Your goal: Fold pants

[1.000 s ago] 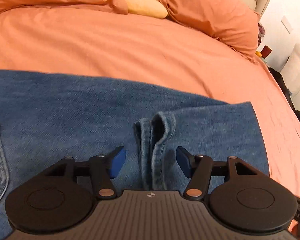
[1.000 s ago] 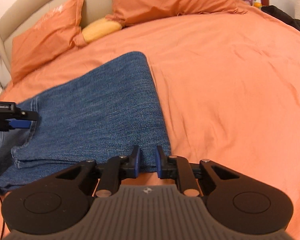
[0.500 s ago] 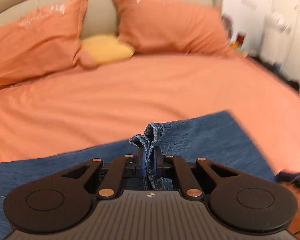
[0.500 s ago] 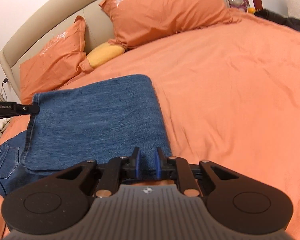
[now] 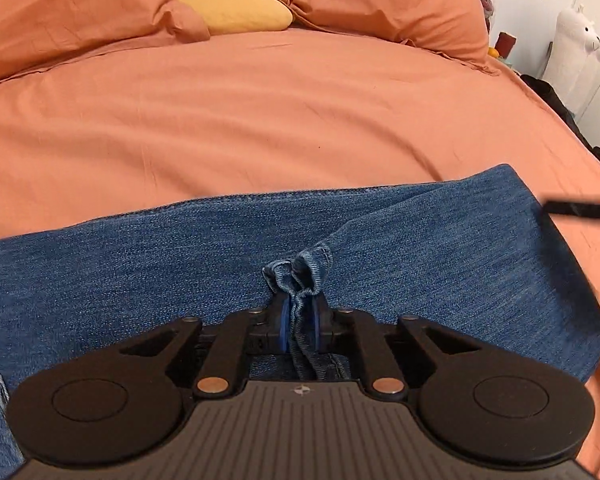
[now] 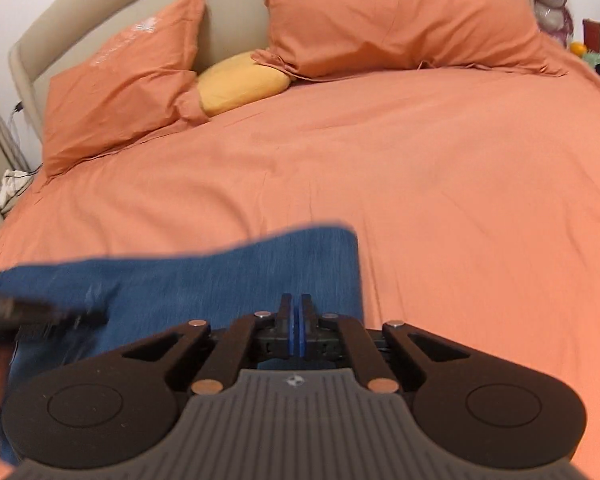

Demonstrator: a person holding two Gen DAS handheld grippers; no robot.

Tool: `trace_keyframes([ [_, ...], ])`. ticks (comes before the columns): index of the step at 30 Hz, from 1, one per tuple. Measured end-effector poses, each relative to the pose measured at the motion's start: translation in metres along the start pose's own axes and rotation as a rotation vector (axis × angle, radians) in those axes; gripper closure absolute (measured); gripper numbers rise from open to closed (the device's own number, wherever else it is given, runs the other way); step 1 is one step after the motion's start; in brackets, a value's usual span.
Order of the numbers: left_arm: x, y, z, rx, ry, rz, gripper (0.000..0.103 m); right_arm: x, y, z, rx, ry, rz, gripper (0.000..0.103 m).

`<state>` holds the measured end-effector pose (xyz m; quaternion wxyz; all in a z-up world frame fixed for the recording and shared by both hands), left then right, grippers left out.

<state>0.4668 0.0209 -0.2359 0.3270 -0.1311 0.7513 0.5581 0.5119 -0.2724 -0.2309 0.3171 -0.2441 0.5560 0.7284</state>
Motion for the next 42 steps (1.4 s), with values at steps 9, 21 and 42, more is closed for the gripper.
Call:
trace_keyframes([
  [9, 0.001, -0.008, 0.007, 0.058, 0.031, -0.009, 0.084, -0.012, -0.074, -0.023, 0.084, -0.001, 0.092, 0.103],
  [21, 0.002, 0.033, 0.0, -0.039, 0.03, 0.043, 0.065, 0.019, 0.003, -0.007, 0.055, 0.105, 0.192, 0.103],
  [42, 0.071, 0.048, -0.043, -0.075, -0.071, 0.171, 0.064, 0.124, 0.072, 0.013, 0.039, 0.578, 0.241, 0.103],
])
Point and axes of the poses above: each gripper's, at about its wrist camera, not at the fingertips, and y roughly against the way its jaws point, z to its left, x to its underside, the point moved 9 cm from there along -y, roughly the way its jaws point, and after that the axes turned 5 degrees about -z, right-handed, at the moved point
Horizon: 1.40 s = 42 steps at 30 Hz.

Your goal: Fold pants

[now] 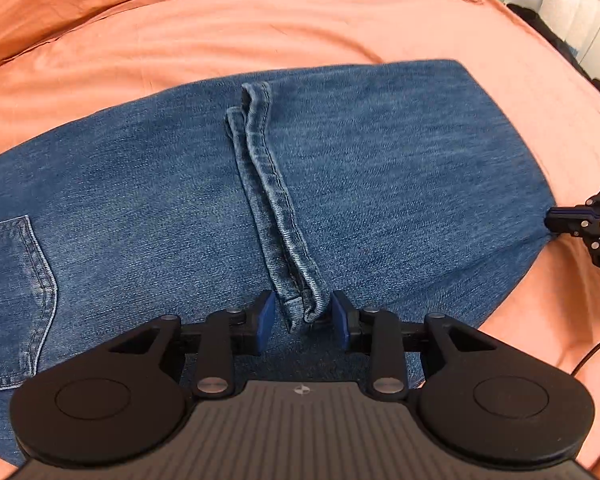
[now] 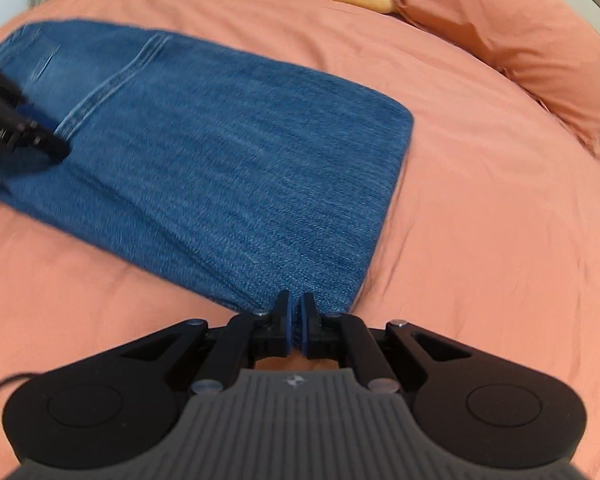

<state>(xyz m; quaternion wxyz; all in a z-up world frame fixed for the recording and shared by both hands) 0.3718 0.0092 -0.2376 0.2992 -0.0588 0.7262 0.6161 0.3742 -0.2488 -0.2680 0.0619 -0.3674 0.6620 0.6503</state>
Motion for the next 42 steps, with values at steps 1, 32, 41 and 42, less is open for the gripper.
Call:
trace_keyframes([
  [1, 0.0, -0.002, -0.001, -0.006, -0.006, 0.001, 0.064, 0.0, -0.003, 0.001, 0.001, 0.019, 0.001, 0.103],
  [32, 0.05, 0.177, 0.226, -0.233, 0.302, -0.155, 0.036, -0.138, 0.053, 0.151, -0.058, 0.697, -0.128, 0.059],
  [41, 0.111, 0.173, 0.333, -0.122, 0.795, -0.252, 0.03, -0.185, 0.01, 0.18, -0.207, 0.707, -0.136, 0.037],
  [42, 0.116, 0.168, 0.338, -0.096, 0.841, -0.26, 0.028, -0.187, 0.005, 0.181, -0.215, 0.723, -0.13, 0.036],
])
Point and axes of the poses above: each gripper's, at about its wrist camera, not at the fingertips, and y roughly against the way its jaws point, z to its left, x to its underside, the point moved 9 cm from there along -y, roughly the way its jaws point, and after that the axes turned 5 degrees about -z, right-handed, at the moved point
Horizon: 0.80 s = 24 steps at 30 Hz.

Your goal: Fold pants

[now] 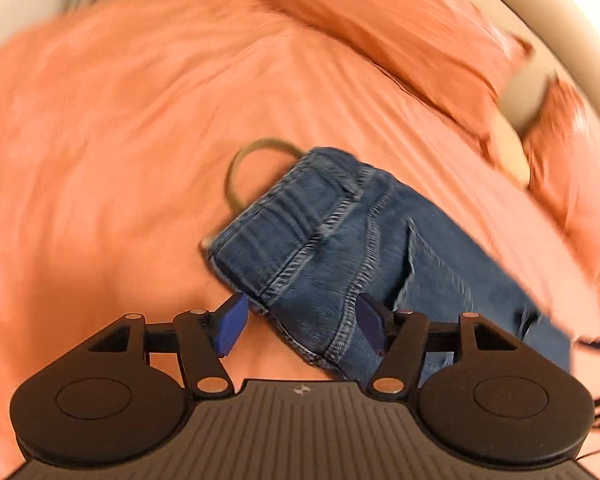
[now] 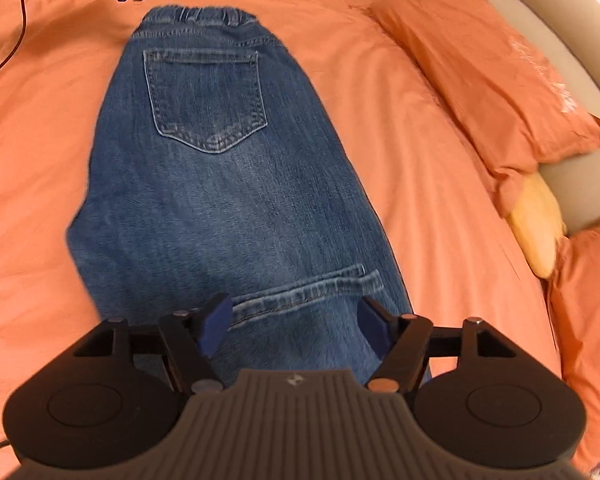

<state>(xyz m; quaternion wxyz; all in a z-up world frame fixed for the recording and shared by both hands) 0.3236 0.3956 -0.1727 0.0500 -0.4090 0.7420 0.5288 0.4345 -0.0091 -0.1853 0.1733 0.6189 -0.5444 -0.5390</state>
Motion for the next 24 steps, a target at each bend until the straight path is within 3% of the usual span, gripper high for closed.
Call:
trace_keyframes([
  [5, 0.006, -0.028, 0.025, 0.077, 0.212, 0.003, 0.027, 0.005, -0.033, -0.006, -0.078, 0.052, 0.061, 0.031],
  [9, 0.012, -0.046, 0.029, 0.128, 0.322, -0.006, 0.025, 0.009, -0.059, -0.012, -0.142, 0.046, 0.097, 0.03],
  [15, 0.012, -0.06, 0.035, 0.121, 0.345, -0.036, 0.022, 0.015, -0.092, -0.004, -0.245, 0.066, 0.118, 0.029],
  [19, 0.011, -0.066, 0.04, 0.139, 0.333, -0.052, 0.022, 0.019, -0.107, -0.008, -0.298, 0.018, 0.135, 0.019],
  [22, 0.012, -0.069, 0.041, 0.135, 0.342, -0.069, 0.03, 0.021, -0.112, -0.011, -0.337, -0.022, 0.131, 0.017],
  [24, 0.012, -0.069, 0.042, 0.116, 0.342, -0.078, 0.046, 0.023, -0.112, -0.012, -0.351, -0.042, 0.119, 0.016],
])
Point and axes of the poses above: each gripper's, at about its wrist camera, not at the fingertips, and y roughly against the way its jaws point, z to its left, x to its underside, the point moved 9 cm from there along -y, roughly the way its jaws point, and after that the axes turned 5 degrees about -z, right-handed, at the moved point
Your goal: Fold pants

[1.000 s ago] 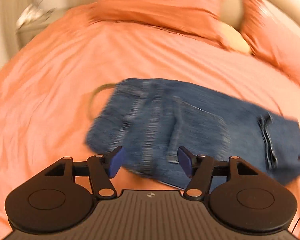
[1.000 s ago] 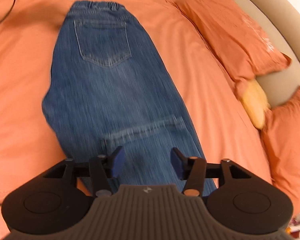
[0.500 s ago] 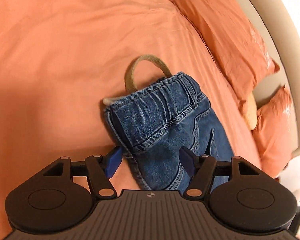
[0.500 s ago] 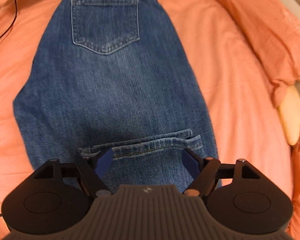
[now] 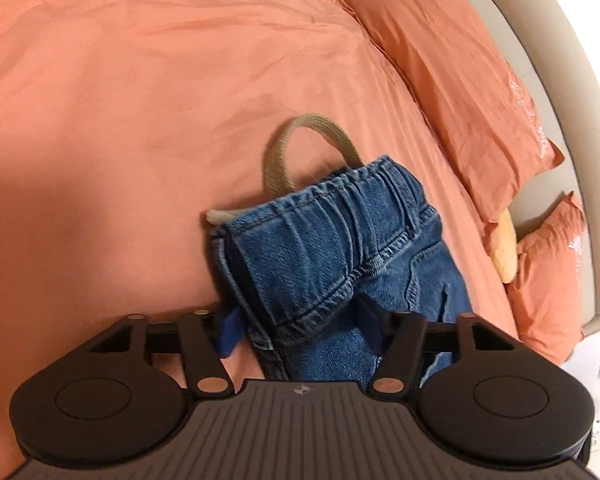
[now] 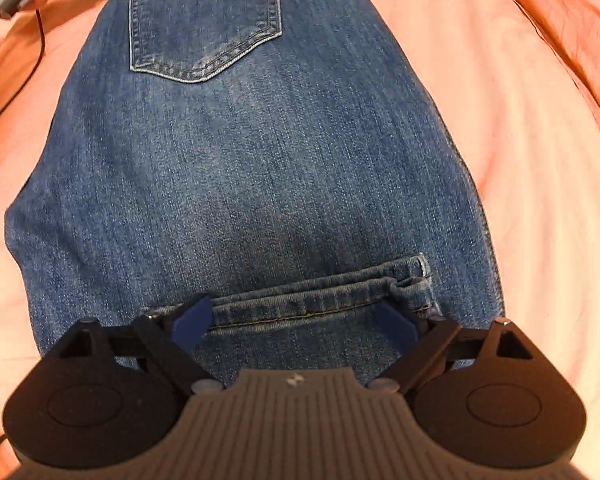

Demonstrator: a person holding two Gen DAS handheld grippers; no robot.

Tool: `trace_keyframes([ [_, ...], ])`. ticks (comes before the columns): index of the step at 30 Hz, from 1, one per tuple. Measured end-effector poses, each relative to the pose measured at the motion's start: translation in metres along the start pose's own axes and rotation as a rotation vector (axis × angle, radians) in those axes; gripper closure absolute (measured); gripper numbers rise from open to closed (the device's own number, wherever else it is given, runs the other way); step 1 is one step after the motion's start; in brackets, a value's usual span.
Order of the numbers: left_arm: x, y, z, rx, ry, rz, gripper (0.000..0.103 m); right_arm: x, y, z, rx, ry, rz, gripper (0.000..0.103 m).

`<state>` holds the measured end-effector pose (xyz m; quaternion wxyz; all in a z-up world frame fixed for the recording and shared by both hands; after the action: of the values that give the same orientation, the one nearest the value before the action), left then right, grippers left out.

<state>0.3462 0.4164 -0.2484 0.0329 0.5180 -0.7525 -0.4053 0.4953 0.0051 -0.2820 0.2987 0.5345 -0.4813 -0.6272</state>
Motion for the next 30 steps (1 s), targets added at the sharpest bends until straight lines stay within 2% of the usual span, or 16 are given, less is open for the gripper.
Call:
trace_keyframes([
  [2, 0.0, 0.001, -0.002, -0.022, -0.015, -0.008, 0.055, 0.002, 0.0, -0.001, -0.008, -0.01, -0.013, 0.016],
  [6, -0.001, 0.005, -0.013, -0.117, -0.079, -0.026, 0.068, 0.004, 0.001, -0.001, -0.006, -0.021, -0.022, 0.015],
  [12, 0.001, 0.012, -0.045, -0.318, -0.253, -0.052, 0.077, -0.002, -0.004, 0.006, 0.036, -0.049, 0.006, 0.014],
  [15, 0.0, 0.018, -0.067, -0.362, -0.343, -0.067, 0.08, -0.007, -0.008, 0.011, 0.07, -0.064, 0.03, 0.01],
  [19, -0.005, 0.041, -0.112, -0.348, -0.426, -0.103, 0.081, -0.013, -0.005, 0.012, 0.108, -0.142, 0.053, 0.01],
  [23, 0.002, 0.068, -0.178, -0.293, -0.518, -0.144, 0.082, -0.013, 0.014, 0.011, 0.112, -0.272, 0.023, 0.019],
  [27, 0.029, 0.09, -0.25, -0.244, -0.64, -0.201, 0.082, 0.012, 0.049, 0.009, 0.108, -0.42, -0.024, 0.019],
  [30, 0.061, 0.096, -0.308, -0.192, -0.719, -0.227, 0.082, 0.05, 0.076, 0.0, 0.115, -0.563, -0.05, 0.02],
])
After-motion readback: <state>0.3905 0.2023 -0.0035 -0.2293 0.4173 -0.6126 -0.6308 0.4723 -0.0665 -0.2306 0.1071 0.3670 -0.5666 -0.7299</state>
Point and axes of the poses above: each gripper's, at about its wrist camera, not at the fingertips, and y roughly against the way its jaws point, z to its left, x to its underside, the point moved 9 cm from there along -y, roughly the way its jaws point, and after that the axes turned 5 degrees about -z, right-handed, at the moved point
